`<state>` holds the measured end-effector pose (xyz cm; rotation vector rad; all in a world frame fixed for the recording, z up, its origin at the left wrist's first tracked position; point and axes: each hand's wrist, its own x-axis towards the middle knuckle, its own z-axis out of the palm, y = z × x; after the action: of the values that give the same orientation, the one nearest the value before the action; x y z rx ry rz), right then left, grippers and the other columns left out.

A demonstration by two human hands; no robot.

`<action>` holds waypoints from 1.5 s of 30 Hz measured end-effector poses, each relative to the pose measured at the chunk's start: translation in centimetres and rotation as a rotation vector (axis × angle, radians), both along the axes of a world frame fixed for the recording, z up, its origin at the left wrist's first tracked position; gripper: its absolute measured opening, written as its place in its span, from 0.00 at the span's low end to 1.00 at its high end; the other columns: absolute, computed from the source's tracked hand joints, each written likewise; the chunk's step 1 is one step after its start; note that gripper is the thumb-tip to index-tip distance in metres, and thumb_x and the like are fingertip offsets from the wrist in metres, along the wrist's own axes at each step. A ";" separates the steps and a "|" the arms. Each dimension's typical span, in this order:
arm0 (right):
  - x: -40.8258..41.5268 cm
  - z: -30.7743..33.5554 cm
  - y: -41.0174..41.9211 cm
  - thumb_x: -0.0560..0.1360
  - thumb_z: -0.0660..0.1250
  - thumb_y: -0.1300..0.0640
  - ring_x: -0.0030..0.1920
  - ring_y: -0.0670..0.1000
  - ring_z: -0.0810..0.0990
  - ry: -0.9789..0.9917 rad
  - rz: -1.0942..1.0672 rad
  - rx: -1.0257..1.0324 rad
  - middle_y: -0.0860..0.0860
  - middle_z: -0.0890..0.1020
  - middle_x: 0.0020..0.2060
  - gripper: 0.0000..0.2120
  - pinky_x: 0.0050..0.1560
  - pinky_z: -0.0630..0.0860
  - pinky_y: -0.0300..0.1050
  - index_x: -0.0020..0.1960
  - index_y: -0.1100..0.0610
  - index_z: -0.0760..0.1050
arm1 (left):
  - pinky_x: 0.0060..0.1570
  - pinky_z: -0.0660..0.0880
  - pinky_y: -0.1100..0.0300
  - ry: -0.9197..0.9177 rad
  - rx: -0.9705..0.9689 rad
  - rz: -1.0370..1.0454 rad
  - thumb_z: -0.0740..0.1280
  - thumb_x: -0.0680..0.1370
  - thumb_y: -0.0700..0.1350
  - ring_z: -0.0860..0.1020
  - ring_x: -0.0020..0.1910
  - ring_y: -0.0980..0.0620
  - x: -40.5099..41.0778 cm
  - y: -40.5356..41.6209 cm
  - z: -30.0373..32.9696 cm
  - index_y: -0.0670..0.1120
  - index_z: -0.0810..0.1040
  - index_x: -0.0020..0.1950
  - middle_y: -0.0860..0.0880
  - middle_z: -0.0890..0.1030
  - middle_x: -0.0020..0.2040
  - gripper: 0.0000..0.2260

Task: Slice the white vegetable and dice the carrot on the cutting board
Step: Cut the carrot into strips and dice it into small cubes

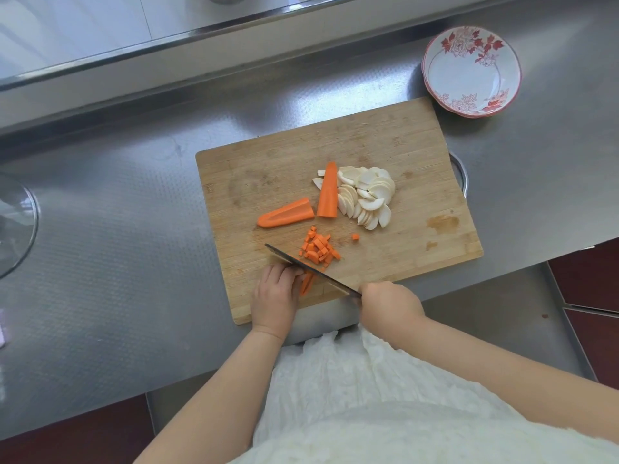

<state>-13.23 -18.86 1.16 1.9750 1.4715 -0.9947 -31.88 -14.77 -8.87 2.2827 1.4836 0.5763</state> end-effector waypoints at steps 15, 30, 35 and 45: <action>1.3 1.0 0.0 0.81 0.57 0.46 0.35 0.52 0.75 0.150 -0.151 0.081 0.48 0.74 0.32 0.14 0.28 0.67 0.42 0.50 0.54 0.75 | 0.40 0.69 0.59 -0.075 -0.082 0.015 0.64 0.77 0.47 0.74 0.44 0.50 -0.9 -0.3 0.5 0.43 0.82 0.44 0.48 0.79 0.43 0.11; 0.6 1.2 -0.6 0.78 0.59 0.56 0.44 0.57 0.80 0.073 0.093 0.076 0.54 0.81 0.46 0.09 0.35 0.66 0.43 0.54 0.56 0.75 | 0.37 0.72 0.54 0.004 -0.043 0.011 0.64 0.77 0.48 0.73 0.41 0.46 -0.8 -0.2 0.1 0.45 0.83 0.43 0.48 0.80 0.40 0.11; 0.3 1.4 -0.1 0.77 0.59 0.58 0.39 0.56 0.75 0.060 0.104 0.029 0.54 0.80 0.44 0.06 0.36 0.67 0.43 0.51 0.57 0.75 | 0.36 0.70 0.55 0.001 0.002 0.007 0.65 0.76 0.47 0.72 0.41 0.47 -0.7 -0.3 0.0 0.45 0.82 0.42 0.48 0.79 0.39 0.09; 0.1 0.1 0.1 0.77 0.58 0.62 0.37 0.54 0.73 0.044 0.058 0.009 0.50 0.73 0.34 0.06 0.33 0.68 0.43 0.46 0.56 0.73 | 0.38 0.68 0.53 -0.033 0.004 0.013 0.65 0.77 0.46 0.73 0.39 0.46 -0.5 -0.4 -0.3 0.43 0.81 0.41 0.46 0.78 0.38 0.09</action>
<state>-13.11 -18.79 1.31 1.9174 1.5507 -1.0148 -32.43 -15.18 -9.15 2.2573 1.4835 0.6178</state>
